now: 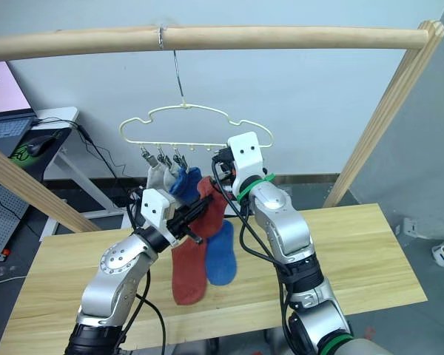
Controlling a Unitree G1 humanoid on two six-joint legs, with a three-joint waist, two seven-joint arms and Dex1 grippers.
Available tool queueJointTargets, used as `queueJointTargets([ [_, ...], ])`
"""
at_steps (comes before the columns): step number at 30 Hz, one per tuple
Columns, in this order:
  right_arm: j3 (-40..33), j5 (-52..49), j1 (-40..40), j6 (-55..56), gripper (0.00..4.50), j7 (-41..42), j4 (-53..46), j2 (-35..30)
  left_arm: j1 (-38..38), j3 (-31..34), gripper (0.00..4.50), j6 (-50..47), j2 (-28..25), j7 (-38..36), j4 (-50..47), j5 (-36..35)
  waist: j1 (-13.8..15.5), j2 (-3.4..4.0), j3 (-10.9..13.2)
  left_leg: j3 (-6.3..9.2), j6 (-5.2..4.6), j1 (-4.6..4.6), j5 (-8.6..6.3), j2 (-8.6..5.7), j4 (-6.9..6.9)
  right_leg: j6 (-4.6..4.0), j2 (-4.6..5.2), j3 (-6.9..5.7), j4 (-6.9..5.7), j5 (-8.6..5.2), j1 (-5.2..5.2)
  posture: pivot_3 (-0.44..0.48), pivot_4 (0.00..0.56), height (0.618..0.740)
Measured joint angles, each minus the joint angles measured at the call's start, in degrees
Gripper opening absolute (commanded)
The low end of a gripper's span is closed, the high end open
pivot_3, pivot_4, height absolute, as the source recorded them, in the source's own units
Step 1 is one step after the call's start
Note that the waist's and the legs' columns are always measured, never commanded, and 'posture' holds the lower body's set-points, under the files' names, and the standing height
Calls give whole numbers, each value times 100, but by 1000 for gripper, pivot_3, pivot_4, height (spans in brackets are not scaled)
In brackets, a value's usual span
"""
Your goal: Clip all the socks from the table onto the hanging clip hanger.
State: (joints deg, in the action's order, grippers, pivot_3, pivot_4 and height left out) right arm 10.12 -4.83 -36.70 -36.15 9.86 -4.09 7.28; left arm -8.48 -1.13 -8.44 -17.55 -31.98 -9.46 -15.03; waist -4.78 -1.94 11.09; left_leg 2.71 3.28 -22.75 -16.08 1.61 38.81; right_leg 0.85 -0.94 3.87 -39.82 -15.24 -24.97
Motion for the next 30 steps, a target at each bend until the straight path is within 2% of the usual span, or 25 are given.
queueJointTargets([
  [14,0,-98,-1,-137,7,-33,-72,23,-412,-298,0,685,290,6,1244,383,-5,0,0,3,-1,-3,0,1,-2,0,1,-7,6,0,0,-73,179,740],
  [30,4,-99,-1,-178,7,-32,-76,23,-709,-308,0,747,644,88,1426,377,-18,0,0,3,-1,-5,0,2,-2,0,1,-8,7,0,0,-73,178,740],
])
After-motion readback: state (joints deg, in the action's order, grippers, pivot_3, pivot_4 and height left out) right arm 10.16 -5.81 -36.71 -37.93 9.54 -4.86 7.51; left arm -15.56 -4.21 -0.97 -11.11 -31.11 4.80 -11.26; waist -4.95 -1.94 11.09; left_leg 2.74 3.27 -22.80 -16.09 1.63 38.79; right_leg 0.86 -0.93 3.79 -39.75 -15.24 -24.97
